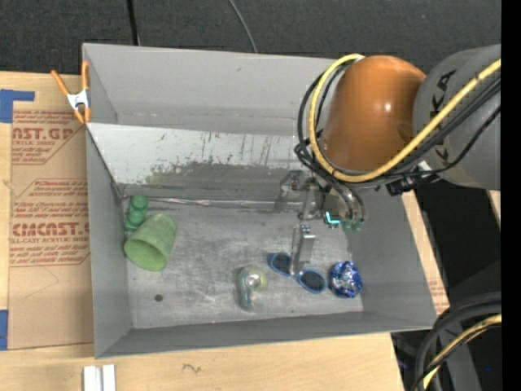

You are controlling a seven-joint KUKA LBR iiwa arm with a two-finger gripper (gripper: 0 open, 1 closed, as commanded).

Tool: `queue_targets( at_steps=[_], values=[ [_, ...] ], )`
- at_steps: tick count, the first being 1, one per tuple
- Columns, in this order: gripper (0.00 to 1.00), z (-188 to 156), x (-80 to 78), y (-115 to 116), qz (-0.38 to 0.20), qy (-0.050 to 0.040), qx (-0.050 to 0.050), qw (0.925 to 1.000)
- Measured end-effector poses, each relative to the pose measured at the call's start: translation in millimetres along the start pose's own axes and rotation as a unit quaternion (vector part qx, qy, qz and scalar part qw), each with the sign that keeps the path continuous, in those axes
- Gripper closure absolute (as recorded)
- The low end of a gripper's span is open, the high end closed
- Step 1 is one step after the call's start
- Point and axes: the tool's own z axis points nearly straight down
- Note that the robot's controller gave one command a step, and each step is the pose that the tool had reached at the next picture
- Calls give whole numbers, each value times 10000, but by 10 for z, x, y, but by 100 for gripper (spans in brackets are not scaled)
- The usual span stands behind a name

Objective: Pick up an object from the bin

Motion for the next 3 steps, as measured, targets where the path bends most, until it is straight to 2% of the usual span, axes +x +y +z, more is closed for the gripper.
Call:
queue_targets(
  at_steps=[1,2,3],
  values=[
    [0,1575,165,-843,174,-59,2,9998],
    [0,1243,352,-667,315,-34,-6,9995],
    [0,1116,266,-635,964,-39,-6,9953]
  ],
)
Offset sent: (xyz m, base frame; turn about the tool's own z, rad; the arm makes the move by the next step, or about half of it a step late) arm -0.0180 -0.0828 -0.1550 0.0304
